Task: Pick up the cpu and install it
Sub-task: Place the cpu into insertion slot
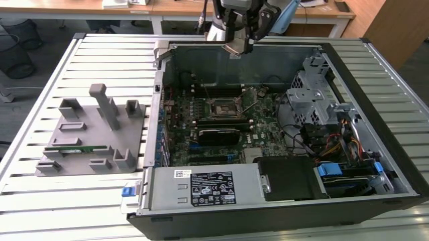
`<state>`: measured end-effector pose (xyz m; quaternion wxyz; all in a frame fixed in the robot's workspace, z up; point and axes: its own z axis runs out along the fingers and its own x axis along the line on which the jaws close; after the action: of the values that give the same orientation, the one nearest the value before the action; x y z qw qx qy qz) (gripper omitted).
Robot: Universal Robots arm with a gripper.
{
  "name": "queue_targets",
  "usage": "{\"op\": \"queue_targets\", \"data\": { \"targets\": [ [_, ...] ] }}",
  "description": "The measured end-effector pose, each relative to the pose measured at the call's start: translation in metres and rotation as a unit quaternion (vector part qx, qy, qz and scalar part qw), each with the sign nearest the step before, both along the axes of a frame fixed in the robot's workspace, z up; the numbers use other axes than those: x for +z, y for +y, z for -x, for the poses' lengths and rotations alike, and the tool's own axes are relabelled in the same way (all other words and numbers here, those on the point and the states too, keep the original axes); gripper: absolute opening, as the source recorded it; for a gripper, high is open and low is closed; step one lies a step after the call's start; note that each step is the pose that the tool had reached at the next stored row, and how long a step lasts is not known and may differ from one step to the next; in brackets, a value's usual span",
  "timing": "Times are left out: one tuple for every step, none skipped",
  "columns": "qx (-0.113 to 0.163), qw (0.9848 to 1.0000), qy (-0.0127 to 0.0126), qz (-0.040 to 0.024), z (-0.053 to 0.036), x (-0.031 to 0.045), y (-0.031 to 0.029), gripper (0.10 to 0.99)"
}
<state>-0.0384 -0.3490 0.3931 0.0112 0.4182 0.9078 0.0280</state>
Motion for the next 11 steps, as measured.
{"op": "queue_targets", "data": {
  "targets": [
    [-0.004, 1.0, 0.0, 0.0, 0.0, -0.0001, 0.0, 0.529],
    [-0.008, 1.0, 0.0, 0.0, 0.0, -0.0001, 0.0, 0.529],
    [-0.017, 0.9999, 0.0, 0.0, 0.0, -0.0002, 0.0, 0.529],
    [-0.021, 0.9998, 0.0, 0.0, 0.0, -0.0002, 0.0, 0.529],
    [-0.025, 0.9997, 0.0, 0.0, 0.0, -0.0003, 0.0, 0.529],
    [-0.029, 0.9996, 0.0, 0.0, 0.0, -0.0003, 0.0, 0.529],
    [-0.033, 0.9995, 0.0, 0.0, 0.0, -0.0003, 0.0, 0.529],
    [-0.037, 0.9993, 0.0, 0.0, 0.0, -0.0004, 0.0, 0.529],
    [-0.041, 0.9992, 0.0, 0.0, 0.0, -0.0004, 0.0, 0.529],
    [-0.045, 0.999, 0.0, 0.0, 0.0, -0.0004, 0.0, 0.529],
    [-0.049, 0.9988, 0.0, 0.0, 0.0, -0.0004, 0.0001, 0.529]
  ]
}}
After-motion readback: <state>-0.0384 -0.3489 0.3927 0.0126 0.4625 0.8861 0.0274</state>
